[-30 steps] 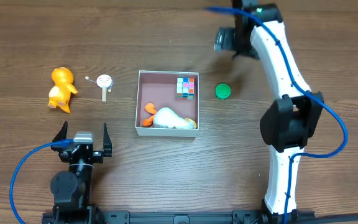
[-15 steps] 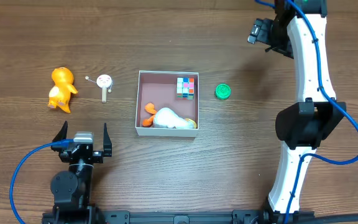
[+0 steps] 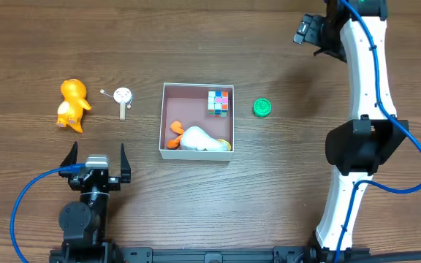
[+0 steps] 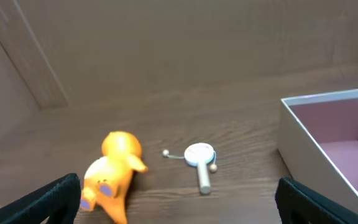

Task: Pack container

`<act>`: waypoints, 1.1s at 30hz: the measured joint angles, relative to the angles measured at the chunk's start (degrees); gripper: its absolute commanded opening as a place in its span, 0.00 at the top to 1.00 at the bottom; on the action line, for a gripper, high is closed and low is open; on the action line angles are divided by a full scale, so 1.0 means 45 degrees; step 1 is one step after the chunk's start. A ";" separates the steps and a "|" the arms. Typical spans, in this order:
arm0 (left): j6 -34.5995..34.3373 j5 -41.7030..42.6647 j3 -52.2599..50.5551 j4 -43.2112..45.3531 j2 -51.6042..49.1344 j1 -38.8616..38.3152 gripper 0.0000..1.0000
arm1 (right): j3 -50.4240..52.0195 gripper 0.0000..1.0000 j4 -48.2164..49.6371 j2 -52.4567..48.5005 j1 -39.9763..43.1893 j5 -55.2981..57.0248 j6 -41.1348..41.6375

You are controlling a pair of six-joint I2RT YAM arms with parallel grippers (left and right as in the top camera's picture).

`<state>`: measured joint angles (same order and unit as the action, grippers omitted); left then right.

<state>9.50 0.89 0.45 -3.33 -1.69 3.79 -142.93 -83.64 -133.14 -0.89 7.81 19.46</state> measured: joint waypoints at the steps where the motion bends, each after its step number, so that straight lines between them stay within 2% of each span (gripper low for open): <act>1: 0.0000 0.0000 0.0005 -0.0228 0.0000 0.0000 0.00 | 0.0000 0.00 0.0087 0.0000 0.0034 0.0063 0.0000; 5: -0.0087 -0.0301 0.0000 0.0563 -0.0005 0.0000 0.00 | 0.0000 0.00 0.0175 0.0000 0.0058 0.0141 0.0000; 7: -0.0709 -0.0335 0.0044 0.0665 -0.0010 0.0000 0.00 | 0.0000 0.00 0.0340 0.0000 0.0058 0.0165 0.0000; 10: -0.0772 -0.0194 0.0942 -0.0627 -0.0024 0.0000 0.00 | 0.0000 0.00 0.0359 0.0000 0.0058 0.0170 0.0000; 14: 0.1112 -0.1229 0.4804 -0.3555 -0.0699 0.0005 0.00 | 0.0000 0.00 0.0359 0.0000 0.0058 0.0170 0.0000; 16: 0.1851 -0.2171 0.7096 -0.4911 -0.1957 0.0015 0.00 | 0.0000 0.00 0.0374 0.0000 0.0058 0.0170 0.0005; 19: 0.1977 -0.3283 1.0210 -0.7208 -0.4624 0.0015 0.00 | -0.0005 0.00 0.0369 0.0000 0.0063 0.0180 0.0000; 20: 0.1933 -0.3609 1.1880 -0.8806 -0.6062 0.0015 0.00 | -0.0010 0.00 0.0369 0.0000 0.0063 0.0175 0.0005; 23: 0.1933 -0.3517 1.5159 -1.1123 -0.9204 0.0015 0.00 | -0.0015 0.00 0.0379 0.0000 0.0083 0.0180 0.0000; 25: 0.1812 -0.3279 1.5863 -1.1817 -1.0394 0.0015 0.00 | -0.0015 0.00 0.0369 0.0000 0.0087 0.0175 0.0000; 28: -0.0185 -0.2803 1.7345 -1.3770 -1.2735 0.0340 0.00 | -0.0024 0.00 0.0374 0.0000 0.0087 0.0180 0.0005; 30: -0.1496 -0.2127 1.9404 -1.5460 -1.4804 0.1302 0.00 | -0.0024 0.00 0.0384 0.0000 0.0092 0.0175 -0.0005; 33: -0.2385 -0.1447 2.1255 -1.6626 -1.7126 0.2108 0.00 | -0.0024 0.00 0.0393 0.0000 0.0092 0.0180 -0.0005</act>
<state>-1.23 -5.63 96.09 -78.15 -78.76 13.28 -143.04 -81.87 -133.14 -0.47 8.62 19.44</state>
